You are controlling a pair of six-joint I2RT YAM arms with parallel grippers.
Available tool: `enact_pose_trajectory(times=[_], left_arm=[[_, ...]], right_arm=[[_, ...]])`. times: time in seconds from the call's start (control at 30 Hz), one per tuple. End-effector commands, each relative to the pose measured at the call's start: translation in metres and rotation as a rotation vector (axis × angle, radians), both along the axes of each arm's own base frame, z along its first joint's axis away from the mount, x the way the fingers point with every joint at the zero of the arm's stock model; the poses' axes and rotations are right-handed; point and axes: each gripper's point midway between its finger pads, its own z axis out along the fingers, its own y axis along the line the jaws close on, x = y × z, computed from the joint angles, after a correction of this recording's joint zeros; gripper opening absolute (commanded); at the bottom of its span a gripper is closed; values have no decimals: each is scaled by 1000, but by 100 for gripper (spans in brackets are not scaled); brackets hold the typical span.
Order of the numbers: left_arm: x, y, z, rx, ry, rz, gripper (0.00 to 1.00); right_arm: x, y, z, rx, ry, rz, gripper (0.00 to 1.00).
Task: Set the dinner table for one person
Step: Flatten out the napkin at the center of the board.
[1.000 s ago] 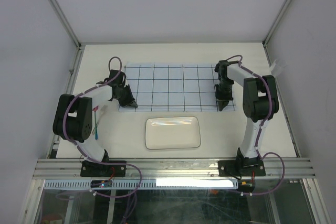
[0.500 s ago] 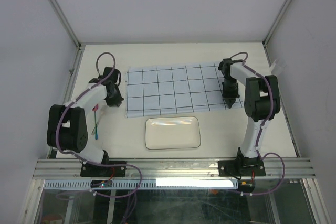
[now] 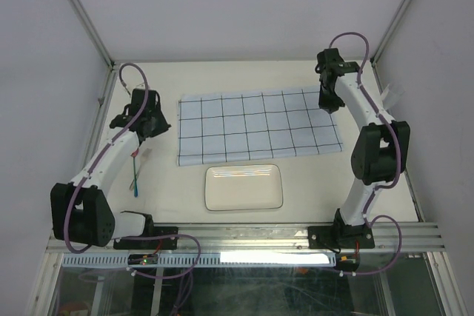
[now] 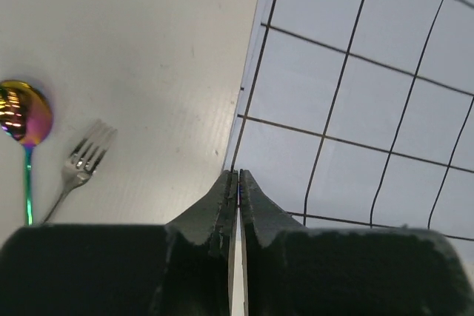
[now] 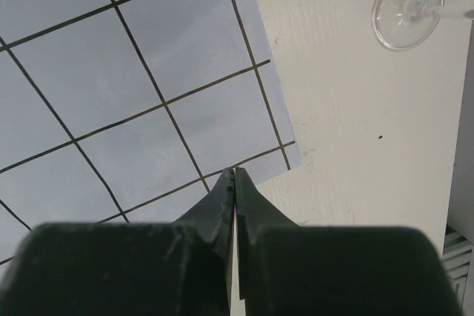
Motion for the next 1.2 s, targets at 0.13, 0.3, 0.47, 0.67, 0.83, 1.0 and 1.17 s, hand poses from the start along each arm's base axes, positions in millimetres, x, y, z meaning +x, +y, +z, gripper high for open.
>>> enact_pose_trajectory(times=[0.13, 0.3, 0.47, 0.67, 0.83, 1.0, 1.17], left_arm=[[-7, -66, -58, -234, 58, -177, 3], [-19, -78, -64, -247, 93, -212, 3], [-40, -97, -64, -283, 112, -267, 4], [-74, -114, -77, -331, 175, -322, 4], [-89, -111, -82, -338, 189, -311, 5], [-99, -108, -93, -330, 213, -298, 5], [-94, -104, -104, -305, 220, -268, 5]], right_arm=[[13, 21, 5, 36, -66, 76, 0], [13, 27, 2, 36, -66, 96, 0], [9, 34, -10, 41, -34, 109, 0], [4, 45, -28, 33, 9, 132, 0], [4, 51, -31, 27, 15, 146, 0], [4, 54, -34, 20, 20, 153, 0], [4, 57, -34, 19, 20, 163, 0]])
